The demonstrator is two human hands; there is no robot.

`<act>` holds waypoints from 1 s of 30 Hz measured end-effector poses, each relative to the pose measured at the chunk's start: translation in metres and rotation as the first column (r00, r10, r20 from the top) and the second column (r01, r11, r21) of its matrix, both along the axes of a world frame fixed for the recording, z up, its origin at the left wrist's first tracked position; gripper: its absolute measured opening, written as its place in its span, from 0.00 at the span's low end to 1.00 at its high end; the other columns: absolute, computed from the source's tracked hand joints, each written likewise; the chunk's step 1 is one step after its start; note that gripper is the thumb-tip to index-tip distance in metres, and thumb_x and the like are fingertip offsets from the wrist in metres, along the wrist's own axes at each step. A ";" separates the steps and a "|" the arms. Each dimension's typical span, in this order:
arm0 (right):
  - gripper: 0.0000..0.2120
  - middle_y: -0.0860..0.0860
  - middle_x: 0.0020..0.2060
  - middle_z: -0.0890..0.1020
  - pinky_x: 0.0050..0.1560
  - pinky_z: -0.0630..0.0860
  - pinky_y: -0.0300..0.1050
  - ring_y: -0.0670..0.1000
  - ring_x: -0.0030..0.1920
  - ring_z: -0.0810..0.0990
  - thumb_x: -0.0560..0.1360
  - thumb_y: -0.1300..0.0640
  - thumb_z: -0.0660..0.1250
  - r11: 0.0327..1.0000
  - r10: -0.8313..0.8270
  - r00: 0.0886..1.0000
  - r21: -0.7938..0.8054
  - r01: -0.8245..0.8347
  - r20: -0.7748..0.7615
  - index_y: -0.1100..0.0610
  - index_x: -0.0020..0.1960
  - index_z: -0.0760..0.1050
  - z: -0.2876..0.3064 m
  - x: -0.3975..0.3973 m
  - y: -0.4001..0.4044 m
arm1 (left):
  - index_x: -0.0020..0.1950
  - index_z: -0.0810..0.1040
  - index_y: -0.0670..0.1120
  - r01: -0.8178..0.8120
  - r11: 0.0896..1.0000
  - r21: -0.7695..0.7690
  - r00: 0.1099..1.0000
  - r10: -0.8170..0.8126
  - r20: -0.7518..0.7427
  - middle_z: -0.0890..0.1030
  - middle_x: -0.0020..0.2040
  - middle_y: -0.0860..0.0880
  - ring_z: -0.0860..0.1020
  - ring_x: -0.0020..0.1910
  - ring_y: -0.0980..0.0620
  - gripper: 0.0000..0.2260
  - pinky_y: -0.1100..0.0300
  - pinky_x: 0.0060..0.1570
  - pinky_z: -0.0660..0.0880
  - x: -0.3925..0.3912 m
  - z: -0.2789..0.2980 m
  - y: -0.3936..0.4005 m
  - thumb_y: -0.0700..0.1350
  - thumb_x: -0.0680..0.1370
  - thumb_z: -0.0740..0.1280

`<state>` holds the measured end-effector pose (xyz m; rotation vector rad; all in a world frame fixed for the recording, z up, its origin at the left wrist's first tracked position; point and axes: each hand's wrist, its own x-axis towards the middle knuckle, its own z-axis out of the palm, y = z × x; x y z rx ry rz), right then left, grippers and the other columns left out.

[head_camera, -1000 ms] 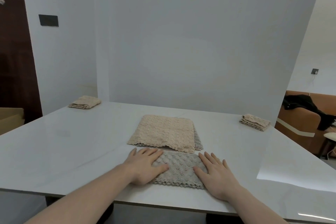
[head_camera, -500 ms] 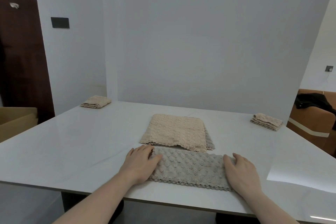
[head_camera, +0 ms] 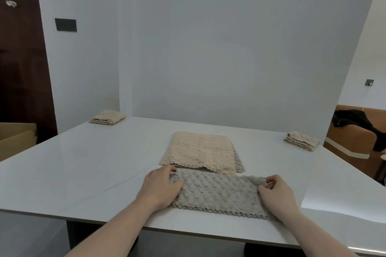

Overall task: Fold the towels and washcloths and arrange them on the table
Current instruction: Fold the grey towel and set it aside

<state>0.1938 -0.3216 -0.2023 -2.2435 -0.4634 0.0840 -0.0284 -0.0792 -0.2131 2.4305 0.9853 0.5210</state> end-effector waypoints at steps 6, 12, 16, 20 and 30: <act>0.15 0.48 0.46 0.82 0.52 0.77 0.50 0.53 0.49 0.81 0.75 0.55 0.71 0.986 0.040 0.999 0.161 -0.038 -0.009 0.53 0.60 0.72 0.044 -0.007 0.013 | 0.71 0.71 0.55 -0.001 0.999 -0.035 0.999 0.003 0.038 0.76 0.70 0.55 0.71 0.70 0.52 0.25 0.54 0.70 0.68 -0.003 0.001 0.000 0.57 0.74 0.61; 0.20 0.47 0.52 0.82 0.40 0.79 0.47 0.52 0.51 0.82 0.74 0.52 0.73 0.957 0.161 0.986 0.251 -0.145 -0.046 0.49 0.63 0.70 0.092 -0.032 0.040 | 0.70 0.72 0.55 0.006 0.998 -0.057 0.997 -0.002 0.081 0.77 0.70 0.54 0.73 0.68 0.52 0.24 0.53 0.68 0.70 -0.005 0.002 -0.001 0.56 0.74 0.62; 0.20 0.46 0.51 0.83 0.29 0.74 0.42 0.51 0.48 0.84 0.74 0.53 0.73 0.940 0.226 0.974 0.271 -0.209 -0.033 0.49 0.62 0.70 0.105 -0.053 0.058 | 0.69 0.74 0.55 0.011 0.998 -0.067 0.993 -0.002 0.120 0.77 0.68 0.55 0.74 0.66 0.52 0.21 0.55 0.66 0.70 -0.007 0.002 -0.001 0.54 0.76 0.62; 0.18 0.49 0.52 0.83 0.25 0.74 0.41 0.53 0.46 0.85 0.74 0.57 0.72 0.918 0.279 0.960 0.304 -0.255 -0.037 0.50 0.61 0.70 0.101 -0.072 0.077 | 0.64 0.75 0.58 0.008 0.993 -0.116 0.987 0.011 0.162 0.78 0.66 0.56 0.75 0.65 0.53 0.16 0.56 0.60 0.71 -0.009 0.002 0.000 0.53 0.76 0.62; 0.21 0.46 0.54 0.82 0.36 0.82 0.41 0.48 0.46 0.85 0.74 0.58 0.71 0.876 0.445 0.892 0.248 -0.413 -0.086 0.48 0.63 0.70 0.063 -0.106 0.110 | 0.52 0.77 0.64 0.029 0.975 -0.219 0.971 0.025 0.239 0.82 0.58 0.58 0.76 0.61 0.57 0.15 0.53 0.59 0.73 -0.009 0.004 0.001 0.59 0.67 0.59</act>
